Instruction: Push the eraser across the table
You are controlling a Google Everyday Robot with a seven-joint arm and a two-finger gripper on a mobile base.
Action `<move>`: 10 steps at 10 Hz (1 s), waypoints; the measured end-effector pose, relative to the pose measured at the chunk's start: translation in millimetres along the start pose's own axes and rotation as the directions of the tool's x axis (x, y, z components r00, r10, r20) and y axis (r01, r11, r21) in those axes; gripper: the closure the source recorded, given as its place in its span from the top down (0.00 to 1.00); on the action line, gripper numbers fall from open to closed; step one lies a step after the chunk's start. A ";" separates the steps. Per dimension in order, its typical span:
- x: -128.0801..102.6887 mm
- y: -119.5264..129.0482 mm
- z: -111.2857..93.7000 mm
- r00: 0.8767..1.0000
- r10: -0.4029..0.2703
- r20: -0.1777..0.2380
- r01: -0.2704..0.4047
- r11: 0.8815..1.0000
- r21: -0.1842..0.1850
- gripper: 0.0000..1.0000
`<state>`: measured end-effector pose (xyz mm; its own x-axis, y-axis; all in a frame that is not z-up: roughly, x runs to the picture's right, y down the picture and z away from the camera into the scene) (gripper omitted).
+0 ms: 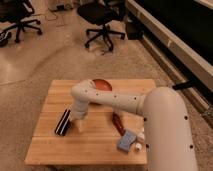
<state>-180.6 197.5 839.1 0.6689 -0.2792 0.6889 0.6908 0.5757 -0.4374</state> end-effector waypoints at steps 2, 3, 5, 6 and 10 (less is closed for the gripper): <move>-2.1 -15.8 8.0 1.000 -0.022 -0.003 0.022 1.000 -0.006 0.65; -4.1 -25.2 10.1 0.999 -0.032 -0.002 0.032 0.999 -0.005 0.65; -11.4 -47.1 8.8 0.998 -0.056 0.004 0.056 0.998 0.009 0.65; -16.3 -56.9 7.1 0.998 -0.069 0.008 0.069 0.997 0.017 0.65; -17.6 -58.6 -13.1 0.995 -0.095 0.000 0.095 0.994 0.045 0.65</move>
<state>-229.3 158.6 845.1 0.5999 -0.3329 0.7275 0.7383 0.5807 -0.3431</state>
